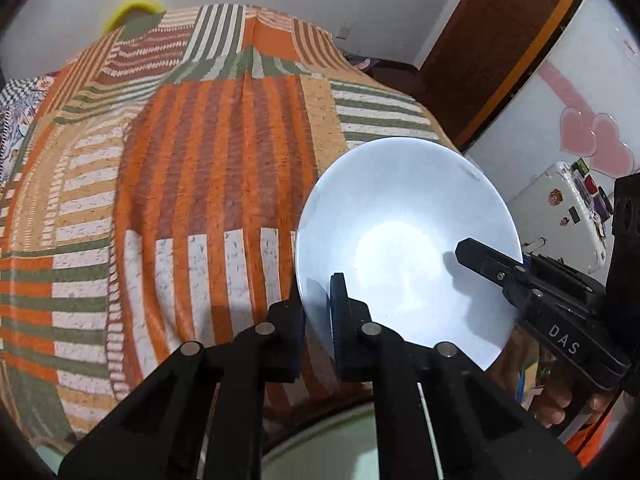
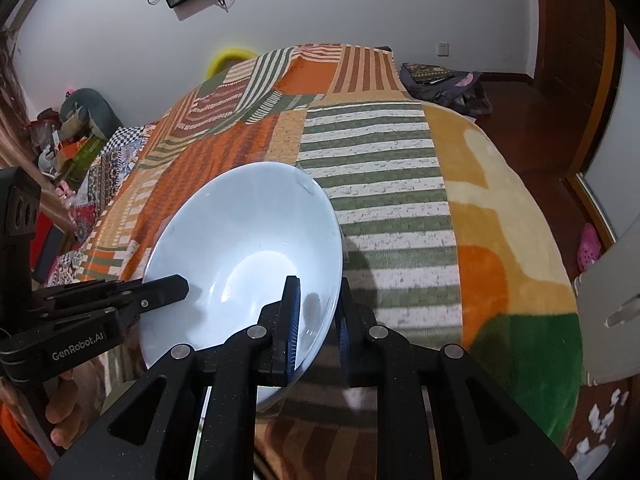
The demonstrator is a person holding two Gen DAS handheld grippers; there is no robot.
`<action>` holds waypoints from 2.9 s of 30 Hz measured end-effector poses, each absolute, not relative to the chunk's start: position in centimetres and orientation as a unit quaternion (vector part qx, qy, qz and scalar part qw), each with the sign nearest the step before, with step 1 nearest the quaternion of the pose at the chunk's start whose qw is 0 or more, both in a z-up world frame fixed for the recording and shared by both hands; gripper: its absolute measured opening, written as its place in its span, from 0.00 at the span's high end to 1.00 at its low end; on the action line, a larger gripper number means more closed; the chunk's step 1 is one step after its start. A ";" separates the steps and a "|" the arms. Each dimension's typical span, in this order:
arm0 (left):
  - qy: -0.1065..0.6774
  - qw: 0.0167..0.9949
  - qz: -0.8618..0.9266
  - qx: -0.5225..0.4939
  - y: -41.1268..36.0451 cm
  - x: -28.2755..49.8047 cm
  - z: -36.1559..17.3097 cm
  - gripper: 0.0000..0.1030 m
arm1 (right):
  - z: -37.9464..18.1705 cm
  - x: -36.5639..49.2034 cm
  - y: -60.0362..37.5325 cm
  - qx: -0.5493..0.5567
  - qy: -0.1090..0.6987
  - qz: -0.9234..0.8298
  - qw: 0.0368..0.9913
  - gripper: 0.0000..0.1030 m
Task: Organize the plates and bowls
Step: 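Lift the spotted white bowl with both grippers and carry it over the stack, then lower the spotted white bowl into the mint green bowl with both grippers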
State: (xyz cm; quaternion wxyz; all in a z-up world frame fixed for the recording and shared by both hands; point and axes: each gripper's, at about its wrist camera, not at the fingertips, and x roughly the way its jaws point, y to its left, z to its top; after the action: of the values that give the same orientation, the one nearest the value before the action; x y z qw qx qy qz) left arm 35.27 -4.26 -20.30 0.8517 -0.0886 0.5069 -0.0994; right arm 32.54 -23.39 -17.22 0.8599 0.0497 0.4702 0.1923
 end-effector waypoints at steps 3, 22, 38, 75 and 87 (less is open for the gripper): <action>0.488 0.863 -0.099 -0.081 -4.3 33.6 -18.4 0.90 | -16.0 31.5 -23.3 0.049 0.460 0.195 0.865 0.85; 0.379 0.921 -0.060 -0.069 0.3 20.7 -8.4 0.90 | -8.4 22.9 -18.9 0.027 0.371 0.235 0.898 0.85; 0.366 0.927 0.013 -0.079 7.5 11.8 -8.2 0.90 | -9.3 19.2 -11.6 0.022 0.369 0.312 0.875 0.84; 0.486 0.861 0.068 -0.137 15.6 11.0 -20.8 0.89 | -18.5 17.3 -3.2 -0.027 0.483 0.342 0.806 0.84; 0.488 0.860 0.075 -0.130 15.8 11.5 -21.9 0.85 | -18.8 17.3 -2.5 -0.050 0.477 0.340 0.809 0.83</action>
State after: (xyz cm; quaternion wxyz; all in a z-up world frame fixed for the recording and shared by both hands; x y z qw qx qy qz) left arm 11.50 15.85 -21.87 0.8598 -0.1302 0.4880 0.0752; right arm 17.34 -2.47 -18.81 0.8085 -0.0501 0.4774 0.3404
